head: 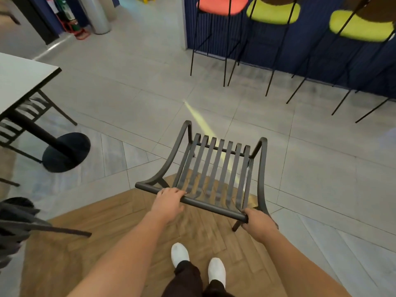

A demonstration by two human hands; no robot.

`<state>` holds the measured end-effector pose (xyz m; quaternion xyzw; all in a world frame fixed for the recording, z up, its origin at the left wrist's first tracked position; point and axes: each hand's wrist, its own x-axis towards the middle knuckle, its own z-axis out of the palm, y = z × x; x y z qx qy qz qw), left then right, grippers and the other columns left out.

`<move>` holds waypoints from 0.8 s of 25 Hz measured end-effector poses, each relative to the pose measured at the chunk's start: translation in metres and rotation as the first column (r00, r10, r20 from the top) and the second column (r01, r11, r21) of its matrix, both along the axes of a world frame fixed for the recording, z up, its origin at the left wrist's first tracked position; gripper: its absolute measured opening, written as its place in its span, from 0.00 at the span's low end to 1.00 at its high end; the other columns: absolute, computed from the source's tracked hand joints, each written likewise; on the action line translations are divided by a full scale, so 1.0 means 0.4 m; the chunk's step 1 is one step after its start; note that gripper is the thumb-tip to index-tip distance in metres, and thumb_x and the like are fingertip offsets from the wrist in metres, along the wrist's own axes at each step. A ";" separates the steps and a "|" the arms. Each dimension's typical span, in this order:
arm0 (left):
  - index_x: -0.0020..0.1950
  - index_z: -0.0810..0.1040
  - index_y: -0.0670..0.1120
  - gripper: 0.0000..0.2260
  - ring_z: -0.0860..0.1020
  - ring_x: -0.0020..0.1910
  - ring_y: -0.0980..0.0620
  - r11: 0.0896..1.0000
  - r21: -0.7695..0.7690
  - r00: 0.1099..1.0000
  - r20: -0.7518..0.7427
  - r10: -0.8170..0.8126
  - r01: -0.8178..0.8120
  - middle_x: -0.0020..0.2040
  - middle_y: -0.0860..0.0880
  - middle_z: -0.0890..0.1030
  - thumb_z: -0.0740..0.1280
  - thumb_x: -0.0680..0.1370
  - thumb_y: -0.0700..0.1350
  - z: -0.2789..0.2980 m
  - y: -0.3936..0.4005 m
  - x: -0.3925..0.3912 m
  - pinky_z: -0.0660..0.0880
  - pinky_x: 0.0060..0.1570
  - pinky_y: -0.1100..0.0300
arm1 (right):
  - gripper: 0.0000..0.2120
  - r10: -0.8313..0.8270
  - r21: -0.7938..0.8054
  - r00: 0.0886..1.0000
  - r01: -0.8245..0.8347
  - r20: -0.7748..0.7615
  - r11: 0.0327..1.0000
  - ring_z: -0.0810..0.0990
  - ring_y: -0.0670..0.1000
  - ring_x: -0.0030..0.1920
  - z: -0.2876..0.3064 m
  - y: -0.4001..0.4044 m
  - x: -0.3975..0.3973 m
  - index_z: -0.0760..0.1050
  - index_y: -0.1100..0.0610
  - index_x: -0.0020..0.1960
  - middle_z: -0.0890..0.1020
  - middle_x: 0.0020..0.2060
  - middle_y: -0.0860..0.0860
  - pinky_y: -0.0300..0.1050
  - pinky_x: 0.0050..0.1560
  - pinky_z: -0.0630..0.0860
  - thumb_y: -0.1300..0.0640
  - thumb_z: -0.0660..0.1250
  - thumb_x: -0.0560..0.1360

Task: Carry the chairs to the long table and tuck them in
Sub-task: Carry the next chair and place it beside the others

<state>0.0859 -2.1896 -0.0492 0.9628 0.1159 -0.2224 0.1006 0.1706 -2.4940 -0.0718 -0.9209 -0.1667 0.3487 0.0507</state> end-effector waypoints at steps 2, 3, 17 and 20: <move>0.77 0.70 0.56 0.22 0.69 0.72 0.47 0.998 0.056 0.998 -0.050 -0.033 0.036 0.71 0.52 0.74 0.66 0.82 0.49 -0.023 0.025 0.022 0.58 0.77 0.47 | 0.10 0.048 -0.038 0.999 -0.048 0.010 0.998 0.79 0.51 0.51 -0.016 0.002 0.016 0.74 0.46 0.59 0.79 0.52 0.48 0.48 0.52 0.78 0.56 0.65 0.79; 0.76 0.70 0.55 0.21 0.70 0.72 0.46 0.994 0.085 0.996 -0.068 -0.060 0.065 0.71 0.51 0.75 0.65 0.82 0.47 -0.030 0.037 0.033 0.58 0.77 0.47 | 0.11 0.084 -0.059 0.996 -0.084 0.009 0.995 0.79 0.51 0.51 -0.023 0.007 0.025 0.75 0.46 0.58 0.80 0.51 0.48 0.48 0.52 0.78 0.58 0.63 0.79; 0.63 0.77 0.48 0.13 0.80 0.56 0.43 0.964 0.133 0.962 -0.177 -0.206 0.231 0.57 0.45 0.82 0.62 0.82 0.35 -0.034 0.197 0.069 0.77 0.56 0.48 | 0.22 0.168 -0.200 0.984 -0.178 -0.067 0.963 0.79 0.47 0.50 -0.039 0.180 0.111 0.74 0.41 0.67 0.81 0.50 0.45 0.43 0.56 0.78 0.62 0.63 0.79; 0.63 0.77 0.47 0.13 0.80 0.57 0.42 0.977 0.146 0.976 -0.176 -0.127 0.154 0.58 0.45 0.82 0.60 0.82 0.34 -0.036 0.260 0.043 0.76 0.55 0.48 | 0.23 0.214 -0.175 0.975 -0.220 -0.051 0.960 0.79 0.46 0.51 -0.043 0.262 0.143 0.72 0.39 0.70 0.81 0.51 0.44 0.42 0.57 0.77 0.61 0.64 0.80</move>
